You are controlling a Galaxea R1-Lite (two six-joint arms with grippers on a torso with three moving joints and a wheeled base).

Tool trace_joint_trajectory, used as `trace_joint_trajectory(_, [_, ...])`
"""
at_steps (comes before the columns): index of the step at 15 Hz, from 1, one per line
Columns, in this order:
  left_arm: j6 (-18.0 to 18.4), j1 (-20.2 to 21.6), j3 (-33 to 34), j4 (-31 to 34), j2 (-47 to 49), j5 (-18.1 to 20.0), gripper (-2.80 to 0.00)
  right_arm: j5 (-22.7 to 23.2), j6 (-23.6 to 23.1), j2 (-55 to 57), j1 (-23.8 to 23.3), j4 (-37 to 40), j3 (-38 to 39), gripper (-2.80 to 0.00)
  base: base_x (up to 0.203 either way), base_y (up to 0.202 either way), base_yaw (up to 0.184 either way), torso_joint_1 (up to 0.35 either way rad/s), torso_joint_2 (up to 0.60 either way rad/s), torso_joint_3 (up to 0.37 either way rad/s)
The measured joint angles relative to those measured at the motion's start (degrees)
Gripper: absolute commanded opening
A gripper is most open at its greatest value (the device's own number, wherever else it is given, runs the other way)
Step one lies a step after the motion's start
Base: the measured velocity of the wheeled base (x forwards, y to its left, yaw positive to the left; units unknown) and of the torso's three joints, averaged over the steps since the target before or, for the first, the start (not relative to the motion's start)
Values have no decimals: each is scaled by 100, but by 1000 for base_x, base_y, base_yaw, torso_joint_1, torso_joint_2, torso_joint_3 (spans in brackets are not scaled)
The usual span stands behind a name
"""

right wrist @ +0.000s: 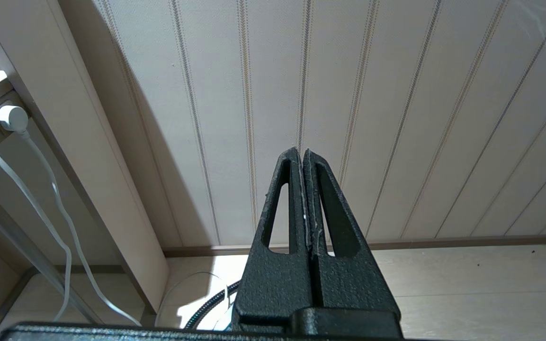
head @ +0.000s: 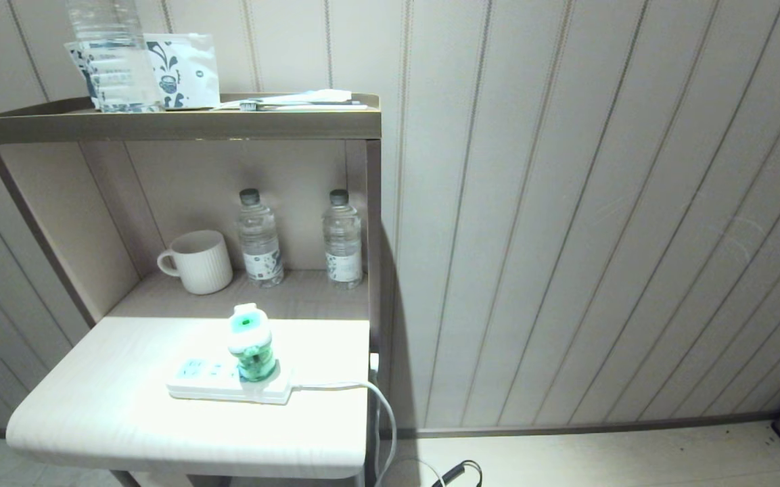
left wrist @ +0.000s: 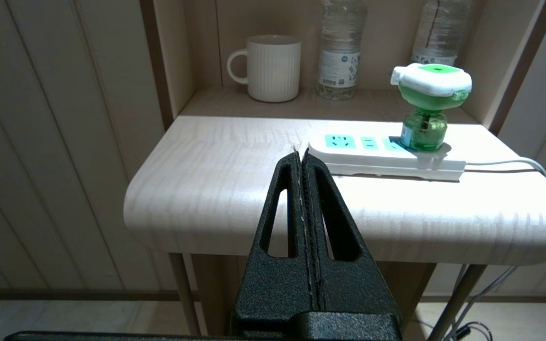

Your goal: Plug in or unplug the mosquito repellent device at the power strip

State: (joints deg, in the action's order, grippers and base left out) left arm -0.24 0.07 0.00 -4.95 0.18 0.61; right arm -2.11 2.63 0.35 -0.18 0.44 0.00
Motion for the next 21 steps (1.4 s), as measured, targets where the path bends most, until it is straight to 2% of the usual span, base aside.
trace_joint_trajectory(5, [176, 6, 0, -52, -7, -46, -280, 17, -16, 0, 0, 0, 0, -280, 0, 0, 0, 0, 0, 0])
trace_joint_trajectory(7, [261, 11, -263, 22, 36, -76, -280, 17, -21, 0, 0, 0, 0, -280, 0, 0, 0, 0, 0, 0])
trace_joint_trajectory(8, [266, 11, -608, 128, 133, -81, -280, 18, -22, 0, 0, 0, 0, -280, 0, 0, 0, 0, 0, 0])
trace_joint_trajectory(10, [273, 11, -1761, 328, 646, -61, -280, 18, -24, 0, 0, 0, 0, -280, 0, 0, 0, 0, 0, 0])
trace_joint_trajectory(13, [246, 33, -3295, 495, 2025, -34, -280, 19, -27, 0, 0, 0, 0, -280, 0, 0, 0, 0, 0, 0])
trace_joint_trajectory(16, [28, -5, -4627, 594, 3483, -38, -280, 18, -27, 0, 0, 0, 0, -280, 0, 0, 0, 0, 0, 0])
trace_joint_trajectory(18, [-213, -348, -5026, 708, 4162, -204, -280, 18, -27, 0, 0, 0, 0, -280, 0, 0, 0, 0, 0, 0])
trace_joint_trajectory(19, [-330, -652, -5108, 740, 4404, -431, -280, 18, -27, 0, 0, 0, 0, -280, 0, 0, 0, 0, 0, 0])
trace_joint_trajectory(21, [-587, -1567, -5141, 643, 4846, -1316, -280, 18, -27, 0, 0, 0, 0, -280, 0, 0, 0, 0, 0, 0])
